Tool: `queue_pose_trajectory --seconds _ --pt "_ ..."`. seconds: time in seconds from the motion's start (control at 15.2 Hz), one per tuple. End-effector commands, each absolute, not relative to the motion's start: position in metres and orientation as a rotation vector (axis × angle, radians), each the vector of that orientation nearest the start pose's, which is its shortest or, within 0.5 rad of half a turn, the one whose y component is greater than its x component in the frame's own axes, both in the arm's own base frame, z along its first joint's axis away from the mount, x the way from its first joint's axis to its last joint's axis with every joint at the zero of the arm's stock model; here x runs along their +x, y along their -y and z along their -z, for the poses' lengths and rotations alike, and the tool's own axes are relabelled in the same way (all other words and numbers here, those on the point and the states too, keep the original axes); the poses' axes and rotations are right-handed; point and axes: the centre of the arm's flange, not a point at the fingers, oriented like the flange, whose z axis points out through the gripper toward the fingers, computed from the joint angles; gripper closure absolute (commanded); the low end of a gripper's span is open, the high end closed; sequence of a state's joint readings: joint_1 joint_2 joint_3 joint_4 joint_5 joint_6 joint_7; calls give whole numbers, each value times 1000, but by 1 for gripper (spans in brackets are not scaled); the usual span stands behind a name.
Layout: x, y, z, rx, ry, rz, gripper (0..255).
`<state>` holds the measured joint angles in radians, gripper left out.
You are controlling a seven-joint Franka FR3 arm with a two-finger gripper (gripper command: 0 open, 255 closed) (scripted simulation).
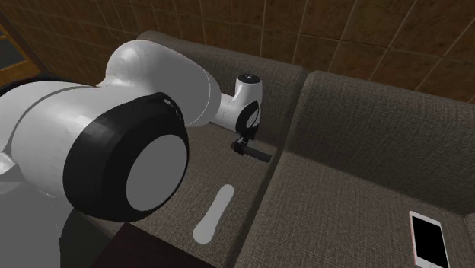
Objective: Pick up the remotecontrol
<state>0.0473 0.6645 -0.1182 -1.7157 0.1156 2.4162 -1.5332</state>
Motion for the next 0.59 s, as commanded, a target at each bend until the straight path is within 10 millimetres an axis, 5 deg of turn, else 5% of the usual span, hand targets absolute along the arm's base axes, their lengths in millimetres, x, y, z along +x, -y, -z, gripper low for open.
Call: queue_pose_trajectory --seconds 0.0,0.33,0.4,0.53 --pt "682 35 -191 -2438 2077 107 0" --pt "682 35 -172 -2438 2077 107 0" --pt "686 31 -175 -2437 2077 108 255" --pt "688 28 -177 -2437 2077 108 255"
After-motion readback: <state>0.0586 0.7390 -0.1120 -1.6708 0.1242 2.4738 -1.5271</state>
